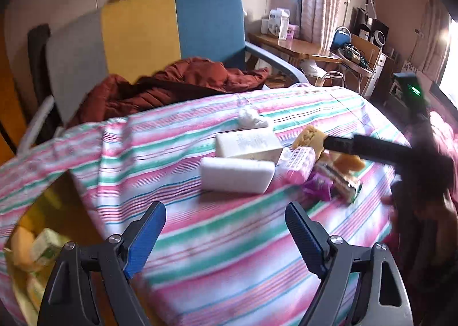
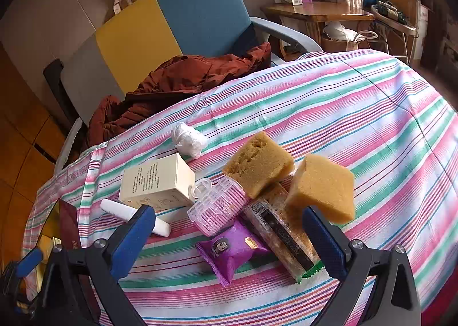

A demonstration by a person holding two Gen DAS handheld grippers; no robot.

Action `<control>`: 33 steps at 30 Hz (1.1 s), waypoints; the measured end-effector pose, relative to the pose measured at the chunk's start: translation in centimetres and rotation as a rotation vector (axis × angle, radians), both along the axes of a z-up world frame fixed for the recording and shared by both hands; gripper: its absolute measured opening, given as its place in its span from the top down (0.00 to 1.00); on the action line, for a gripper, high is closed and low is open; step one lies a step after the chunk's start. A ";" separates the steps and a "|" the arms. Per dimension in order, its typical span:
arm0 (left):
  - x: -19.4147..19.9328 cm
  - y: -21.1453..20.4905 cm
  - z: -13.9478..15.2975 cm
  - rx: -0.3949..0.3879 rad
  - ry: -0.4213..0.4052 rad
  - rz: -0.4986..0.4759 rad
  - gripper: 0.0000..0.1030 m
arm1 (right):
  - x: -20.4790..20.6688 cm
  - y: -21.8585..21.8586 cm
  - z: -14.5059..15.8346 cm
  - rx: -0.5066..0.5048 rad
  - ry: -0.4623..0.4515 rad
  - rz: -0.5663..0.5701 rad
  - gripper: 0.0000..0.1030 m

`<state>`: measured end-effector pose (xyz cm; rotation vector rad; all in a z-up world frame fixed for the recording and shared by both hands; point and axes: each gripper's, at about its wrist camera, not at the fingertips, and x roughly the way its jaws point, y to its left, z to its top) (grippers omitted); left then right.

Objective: Organize objects
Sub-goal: 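Grasp the white soap bar with the left gripper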

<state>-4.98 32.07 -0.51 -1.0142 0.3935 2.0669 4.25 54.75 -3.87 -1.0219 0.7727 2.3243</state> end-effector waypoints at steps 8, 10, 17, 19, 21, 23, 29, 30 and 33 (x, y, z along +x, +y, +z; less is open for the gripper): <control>-5.7 5.1 -3.6 -0.012 -0.165 0.149 0.16 | 0.3 0.5 -0.1 -0.059 0.037 -0.001 0.00; -6.8 6.1 -4.4 -0.017 -0.174 0.184 0.16 | 0.3 0.4 -0.1 -0.063 0.042 0.004 0.00; -6.4 4.8 -6.6 -0.026 -0.216 0.223 0.15 | 0.3 0.5 -0.2 -0.081 0.044 0.013 0.00; -5.5 3.5 -6.8 -0.024 -0.221 0.226 0.15 | 0.3 0.5 -0.2 -0.084 0.046 0.014 0.00; -4.6 2.3 -7.2 -0.043 -0.241 0.227 0.15 | 0.3 0.5 -0.1 -0.082 0.046 0.017 0.00; -3.6 1.4 -7.9 -0.053 -0.268 0.217 0.15 | 0.3 0.3 -0.1 -0.076 0.046 0.020 0.00; -2.1 1.8 -7.5 -0.078 -0.292 0.152 0.15 | 0.3 0.3 -0.1 -0.071 0.035 0.015 0.00; -2.3 1.8 -7.4 -0.060 -0.326 0.157 0.15 | 0.3 0.3 -0.2 -0.072 0.034 0.014 0.00; -3.8 2.1 -8.0 -0.033 -0.428 0.217 0.15 | 0.3 0.3 -0.1 -0.072 0.037 0.016 0.00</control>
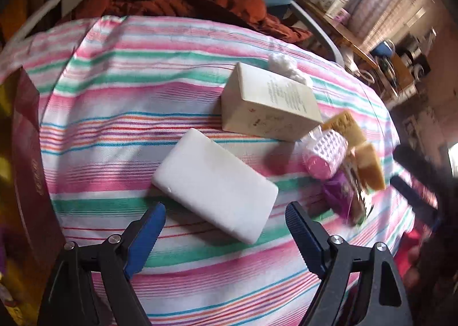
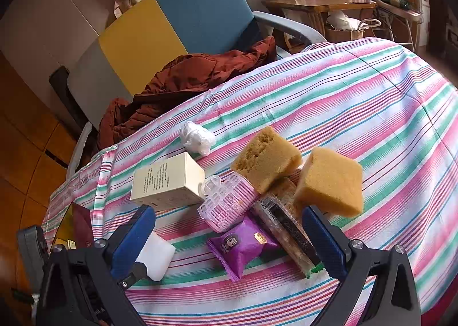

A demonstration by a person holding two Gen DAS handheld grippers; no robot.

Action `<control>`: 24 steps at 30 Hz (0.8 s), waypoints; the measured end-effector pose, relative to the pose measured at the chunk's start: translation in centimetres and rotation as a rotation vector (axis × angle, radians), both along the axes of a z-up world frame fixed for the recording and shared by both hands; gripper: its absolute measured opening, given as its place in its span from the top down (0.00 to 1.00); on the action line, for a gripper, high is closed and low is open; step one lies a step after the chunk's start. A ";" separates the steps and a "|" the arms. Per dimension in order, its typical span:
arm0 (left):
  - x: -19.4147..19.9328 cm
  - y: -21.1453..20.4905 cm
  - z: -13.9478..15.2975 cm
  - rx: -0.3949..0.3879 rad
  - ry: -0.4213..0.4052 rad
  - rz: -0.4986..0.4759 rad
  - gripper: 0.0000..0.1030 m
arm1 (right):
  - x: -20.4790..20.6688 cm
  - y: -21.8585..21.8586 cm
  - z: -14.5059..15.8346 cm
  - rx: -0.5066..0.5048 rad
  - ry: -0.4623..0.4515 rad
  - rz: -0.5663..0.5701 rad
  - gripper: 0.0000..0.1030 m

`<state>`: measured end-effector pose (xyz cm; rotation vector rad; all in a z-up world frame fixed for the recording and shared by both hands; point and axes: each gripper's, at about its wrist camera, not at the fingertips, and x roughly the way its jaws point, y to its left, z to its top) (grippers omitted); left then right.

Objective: Organize objects
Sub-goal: 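Grasp the white soap bar with the left gripper, then grasp the cream printed box with the right gripper while the left carries the white bar to the tray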

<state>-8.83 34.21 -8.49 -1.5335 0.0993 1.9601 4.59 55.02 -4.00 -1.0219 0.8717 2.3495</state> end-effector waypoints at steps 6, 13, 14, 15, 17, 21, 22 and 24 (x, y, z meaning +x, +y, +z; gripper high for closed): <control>-2.2 2.8 -0.3 -0.064 0.032 0.041 0.15 | 0.1 0.0 0.1 -0.008 0.013 0.002 0.00; -1.1 4.6 -2.0 -0.186 0.175 -0.072 0.18 | 0.2 0.2 0.0 -0.030 0.026 0.007 0.00; -0.8 4.3 -2.0 -0.180 0.191 -0.074 0.19 | 0.2 0.2 0.0 -0.031 0.027 0.009 0.00; -0.6 4.0 -2.0 -0.174 0.208 -0.071 0.25 | 0.2 0.2 0.0 -0.030 0.026 0.009 0.00; -0.5 3.4 -1.9 -0.161 0.222 -0.073 0.29 | 0.1 0.1 0.0 -0.029 0.021 0.013 0.00; 0.0 3.0 -1.3 -0.144 0.217 -0.127 0.39 | -0.1 -0.2 -0.2 -0.015 -0.001 0.020 0.00; 0.1 2.7 -1.0 -0.127 0.205 -0.132 0.40 | -0.2 -0.2 -0.3 -0.011 -0.011 0.020 0.00; 1.0 1.5 0.4 -0.085 0.226 -0.149 0.40 | -0.3 -0.4 -0.6 -0.001 -0.033 0.022 0.00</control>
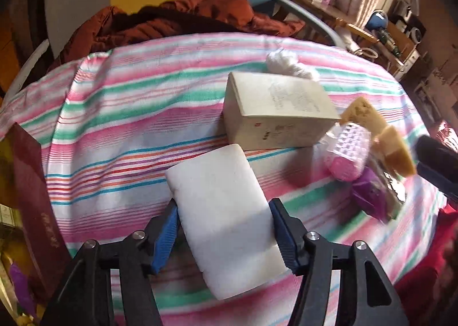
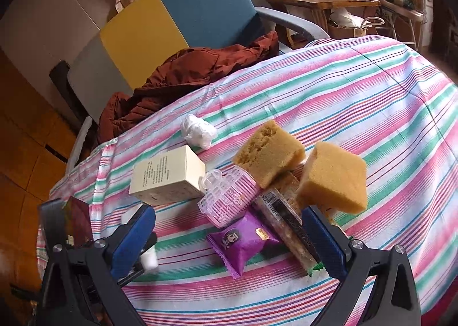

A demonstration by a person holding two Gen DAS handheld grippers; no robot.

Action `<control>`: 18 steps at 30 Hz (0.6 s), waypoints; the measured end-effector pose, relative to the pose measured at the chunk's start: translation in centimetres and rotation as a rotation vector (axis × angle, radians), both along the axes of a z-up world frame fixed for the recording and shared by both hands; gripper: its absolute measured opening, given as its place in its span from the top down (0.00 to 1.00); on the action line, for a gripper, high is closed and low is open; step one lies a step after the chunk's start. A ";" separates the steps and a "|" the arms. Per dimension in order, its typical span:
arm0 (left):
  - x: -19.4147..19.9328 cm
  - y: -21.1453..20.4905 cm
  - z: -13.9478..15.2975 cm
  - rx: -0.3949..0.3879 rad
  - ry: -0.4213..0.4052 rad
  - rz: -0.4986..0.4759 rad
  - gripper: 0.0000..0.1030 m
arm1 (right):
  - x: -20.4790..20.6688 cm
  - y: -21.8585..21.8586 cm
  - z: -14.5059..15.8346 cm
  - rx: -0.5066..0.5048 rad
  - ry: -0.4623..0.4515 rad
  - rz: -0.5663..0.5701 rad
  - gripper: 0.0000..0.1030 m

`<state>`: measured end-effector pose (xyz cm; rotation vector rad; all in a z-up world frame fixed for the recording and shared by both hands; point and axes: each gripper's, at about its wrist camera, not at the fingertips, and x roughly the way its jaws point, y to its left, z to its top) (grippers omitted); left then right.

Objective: Organize objects
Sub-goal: 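Grasp the cream printed box with the right gripper while the left carries the white bar to the tray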

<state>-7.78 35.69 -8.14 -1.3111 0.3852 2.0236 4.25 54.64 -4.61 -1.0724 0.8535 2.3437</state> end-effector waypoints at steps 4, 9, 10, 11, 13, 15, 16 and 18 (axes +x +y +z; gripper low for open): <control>1.5 -2.3 2.6 0.071 0.036 -0.049 0.39 | -0.9 -1.1 -0.7 0.013 -0.053 0.053 0.00; 1.7 -6.1 4.7 0.154 0.036 -0.053 0.38 | -5.4 -4.7 0.3 0.149 -0.131 0.302 0.00; 1.8 -6.9 5.0 0.169 0.031 -0.049 0.38 | -6.8 -5.4 0.7 0.201 -0.148 0.375 0.00; 1.9 -7.6 5.3 0.182 0.031 -0.044 0.38 | -8.4 -6.2 0.9 0.258 -0.169 0.446 0.00; 1.8 -9.0 5.7 0.205 0.029 -0.034 0.38 | -11.0 -7.3 1.0 0.339 -0.205 0.561 0.00; 1.7 -10.2 6.1 0.223 0.020 -0.021 0.38 | -13.9 -8.5 0.4 0.414 -0.271 0.679 0.00; 1.6 -10.9 6.2 0.228 0.013 -0.014 0.37 | -15.1 -9.1 0.0 0.467 -0.311 0.724 0.00; 1.2 -12.0 6.2 0.241 -0.008 0.005 0.37 | -17.1 -9.6 -1.2 0.531 -0.382 0.809 0.00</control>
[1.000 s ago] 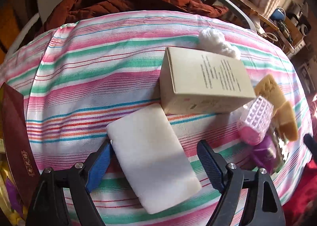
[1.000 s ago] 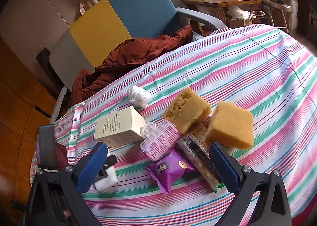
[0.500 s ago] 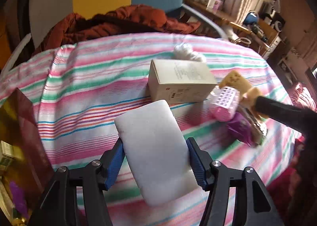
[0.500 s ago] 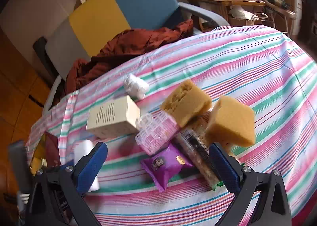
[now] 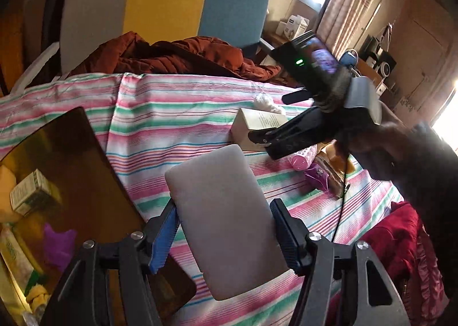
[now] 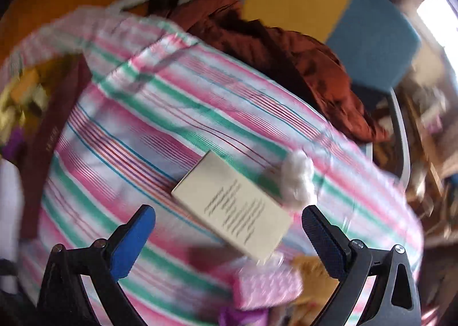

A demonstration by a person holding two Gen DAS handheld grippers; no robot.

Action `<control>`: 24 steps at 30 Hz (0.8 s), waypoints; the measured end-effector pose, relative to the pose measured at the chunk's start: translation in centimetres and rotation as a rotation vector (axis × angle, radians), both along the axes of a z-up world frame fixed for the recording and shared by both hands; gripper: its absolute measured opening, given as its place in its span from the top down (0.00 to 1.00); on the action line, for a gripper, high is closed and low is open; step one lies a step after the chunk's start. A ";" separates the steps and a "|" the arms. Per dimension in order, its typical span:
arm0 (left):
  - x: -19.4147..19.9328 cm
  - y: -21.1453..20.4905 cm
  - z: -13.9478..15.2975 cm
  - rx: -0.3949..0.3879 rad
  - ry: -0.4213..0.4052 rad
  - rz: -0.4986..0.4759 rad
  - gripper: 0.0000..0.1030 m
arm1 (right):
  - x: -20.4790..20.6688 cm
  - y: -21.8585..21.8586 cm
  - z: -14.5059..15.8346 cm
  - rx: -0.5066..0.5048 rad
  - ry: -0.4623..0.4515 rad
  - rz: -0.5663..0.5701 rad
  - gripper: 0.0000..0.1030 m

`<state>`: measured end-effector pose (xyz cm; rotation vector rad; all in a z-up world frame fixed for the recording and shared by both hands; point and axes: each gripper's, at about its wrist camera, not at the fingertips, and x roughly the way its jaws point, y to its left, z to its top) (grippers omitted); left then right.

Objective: Organize objects
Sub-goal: 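Grasp the cream printed box with the right gripper while the left carries the white bar to the tray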

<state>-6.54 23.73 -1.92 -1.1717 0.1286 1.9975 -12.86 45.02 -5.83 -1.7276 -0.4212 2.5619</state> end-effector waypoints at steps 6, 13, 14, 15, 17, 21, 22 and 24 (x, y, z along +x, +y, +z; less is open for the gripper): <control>-0.9 -1.9 -0.6 0.002 -0.028 0.038 0.37 | -3.0 1.2 -4.2 -0.019 -0.184 0.014 0.08; -0.2 -3.7 -0.3 0.016 -0.025 0.057 0.37 | 0.3 -0.2 -3.6 -0.129 -0.087 -0.052 0.51; 0.0 -4.1 -0.1 0.020 -0.021 0.065 0.37 | 0.8 -0.3 -3.3 -0.144 -0.070 -0.066 0.51; 0.1 -4.6 0.1 0.024 -0.017 0.070 0.37 | 1.4 -0.5 -2.8 -0.158 -0.049 -0.082 0.51; 0.2 -5.7 0.6 0.034 -0.007 0.086 0.37 | 2.4 -1.1 -1.4 -0.188 -0.003 -0.096 0.51; 0.2 -8.5 1.3 0.043 0.010 0.139 0.37 | 3.6 -3.3 2.2 -0.258 0.080 -0.098 0.51; 0.1 -9.4 1.5 0.046 0.015 0.161 0.37 | 3.6 -4.2 3.1 -0.279 0.101 -0.092 0.51; 0.1 -11.1 2.0 0.043 0.039 0.202 0.37 | 3.5 -6.5 4.6 -0.319 0.139 -0.074 0.51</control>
